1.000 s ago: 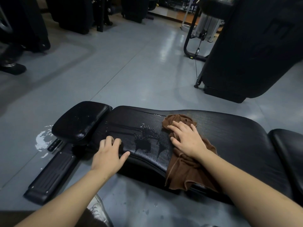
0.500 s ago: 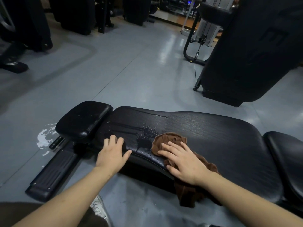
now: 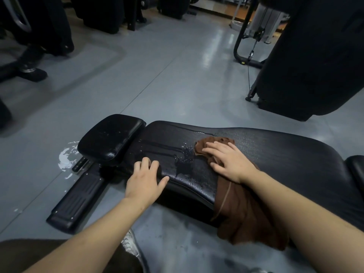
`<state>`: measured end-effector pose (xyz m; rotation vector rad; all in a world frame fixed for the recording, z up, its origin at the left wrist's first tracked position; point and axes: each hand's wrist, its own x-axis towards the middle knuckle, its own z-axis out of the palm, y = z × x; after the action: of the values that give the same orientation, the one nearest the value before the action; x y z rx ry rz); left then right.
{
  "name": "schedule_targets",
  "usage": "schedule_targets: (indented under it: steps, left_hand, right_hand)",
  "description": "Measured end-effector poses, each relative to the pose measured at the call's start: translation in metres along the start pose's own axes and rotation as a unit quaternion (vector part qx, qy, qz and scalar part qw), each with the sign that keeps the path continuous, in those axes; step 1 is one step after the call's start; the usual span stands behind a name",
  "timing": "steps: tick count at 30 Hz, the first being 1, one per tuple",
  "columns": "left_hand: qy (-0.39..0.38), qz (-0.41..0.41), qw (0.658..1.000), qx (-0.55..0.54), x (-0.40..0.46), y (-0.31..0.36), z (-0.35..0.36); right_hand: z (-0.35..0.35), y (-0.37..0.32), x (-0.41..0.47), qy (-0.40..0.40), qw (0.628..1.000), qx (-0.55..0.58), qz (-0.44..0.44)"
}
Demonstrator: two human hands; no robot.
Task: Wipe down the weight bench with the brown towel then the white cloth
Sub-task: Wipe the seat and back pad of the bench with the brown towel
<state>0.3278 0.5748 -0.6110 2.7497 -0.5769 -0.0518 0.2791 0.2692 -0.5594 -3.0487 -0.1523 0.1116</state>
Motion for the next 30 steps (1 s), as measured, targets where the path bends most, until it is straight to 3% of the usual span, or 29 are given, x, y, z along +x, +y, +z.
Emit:
schedule_targets:
  steps: [14, 30]
  left_hand:
    - [-0.004, 0.001, 1.0, 0.003, 0.002, -0.001, -0.002]
    - [-0.005, 0.0, 1.0, -0.002, 0.0, -0.001, -0.003]
  right_hand:
    - [0.006, 0.02, 0.059, 0.037, 0.986, 0.007, 0.161]
    - [0.013, -0.054, -0.034, -0.017, 1.0, 0.0, -0.012]
